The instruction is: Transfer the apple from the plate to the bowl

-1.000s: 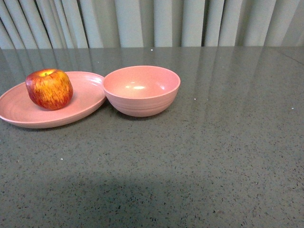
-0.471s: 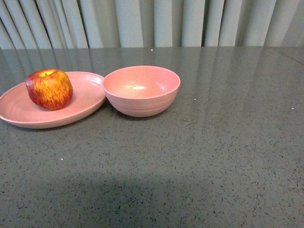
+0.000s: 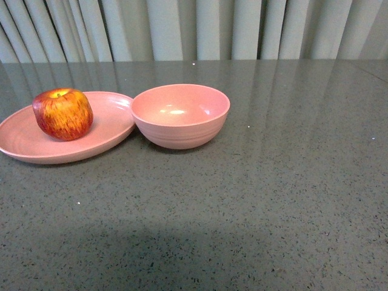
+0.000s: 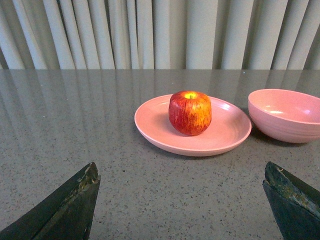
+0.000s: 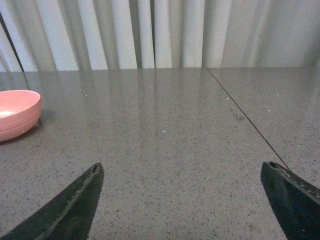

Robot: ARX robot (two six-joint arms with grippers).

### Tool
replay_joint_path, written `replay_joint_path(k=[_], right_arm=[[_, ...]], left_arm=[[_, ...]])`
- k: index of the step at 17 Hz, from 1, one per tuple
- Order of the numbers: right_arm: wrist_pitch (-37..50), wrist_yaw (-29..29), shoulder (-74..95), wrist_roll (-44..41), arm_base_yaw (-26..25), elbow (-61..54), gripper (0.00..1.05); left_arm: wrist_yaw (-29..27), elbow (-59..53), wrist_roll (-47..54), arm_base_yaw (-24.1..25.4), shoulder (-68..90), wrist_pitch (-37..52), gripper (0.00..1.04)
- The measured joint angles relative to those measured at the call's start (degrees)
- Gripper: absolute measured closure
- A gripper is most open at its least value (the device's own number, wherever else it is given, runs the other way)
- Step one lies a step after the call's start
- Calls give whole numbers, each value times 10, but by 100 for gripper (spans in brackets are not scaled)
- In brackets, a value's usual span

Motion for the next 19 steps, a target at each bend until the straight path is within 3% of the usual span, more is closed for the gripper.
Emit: replay_joint_path(k=[1,9,11,12,15,19], right_arm=[[0,0,0,0,0,0,4],[0,0,0,0,0,0,7],[0,0,0,0,0,0,7],[0,0,0,0,0,0,7],[0,0,0,0,0,0,7],[0,0,0,0,0,0,7]], left_arm=[[0,0,0,0,0,0,7],[-8,2,-4,-2,3,-14,7],[-118,82,-69,-42,121,-173,7],[-137,95,-76,-41,146,-169,7],[-85,140,-68,-4,211,-80,7],[-5,247,-11,7,441,62,7]])
